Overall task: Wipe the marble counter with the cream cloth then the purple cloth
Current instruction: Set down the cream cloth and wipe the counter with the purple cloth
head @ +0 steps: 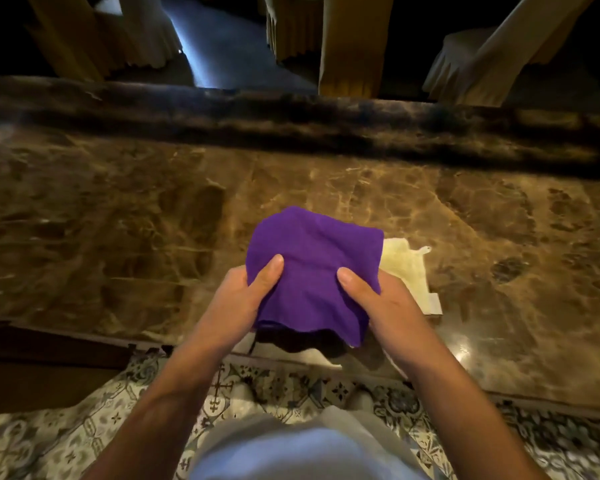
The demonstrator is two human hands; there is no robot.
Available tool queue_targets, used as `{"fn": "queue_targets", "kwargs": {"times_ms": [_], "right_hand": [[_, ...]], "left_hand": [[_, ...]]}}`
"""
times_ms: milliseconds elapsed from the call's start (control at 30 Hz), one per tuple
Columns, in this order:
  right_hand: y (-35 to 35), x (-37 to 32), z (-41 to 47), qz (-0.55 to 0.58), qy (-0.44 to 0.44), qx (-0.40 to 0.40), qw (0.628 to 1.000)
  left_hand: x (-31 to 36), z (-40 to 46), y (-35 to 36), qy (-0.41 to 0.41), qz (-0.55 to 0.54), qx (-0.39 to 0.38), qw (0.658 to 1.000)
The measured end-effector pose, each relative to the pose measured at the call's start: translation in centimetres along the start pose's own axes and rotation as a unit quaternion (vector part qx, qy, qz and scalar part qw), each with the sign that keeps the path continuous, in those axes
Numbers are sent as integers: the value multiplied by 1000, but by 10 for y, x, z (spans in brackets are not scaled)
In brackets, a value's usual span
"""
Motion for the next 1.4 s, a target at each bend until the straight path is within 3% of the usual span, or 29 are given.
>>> {"fn": "queue_targets", "kwargs": {"times_ms": [200,433,733,833,900,1000,1067,1133,1200,1300,1400], "right_hand": [[105,6,20,30,30,37,998],[188,3,28,19,42,60,997],[237,13,37,90,84,68,990],[243,0,42,105,54,84,989],[236,-17,46,52,2,131,990],[206,-56,50,-100,-145,231,957],[191,-68,59,-264,-208,256,906],[188,-55,77,-441,-190,229,847],[197,-22,86,-537,-109,161,821],[215,26,71,-568,-35,75,819],[220,38,73,-547,-44,126,827]], "left_hand": [[-3,5,-104,-1,-52,-32,998],[-5,9,-203,18,0,-48,999],[-20,13,-248,45,51,-66,995],[-17,14,-251,40,35,-80,995],[-12,19,-257,69,66,-109,989],[-7,33,-296,133,247,-63,958],[-8,39,-337,162,387,3,908],[-16,44,-378,164,516,43,840],[-30,48,-417,130,601,67,786],[-54,44,-454,44,629,88,771],[-76,42,-460,22,640,89,763]]}}
Point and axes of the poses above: each hand's wrist, its own z-axis towards the middle knuckle, its own y-axis out of the palm, x = y × z, the point moved 5 cm from there along z, towards the middle knuckle, and after that the axes turned 8 degrees about y, right-handed, at the moved point
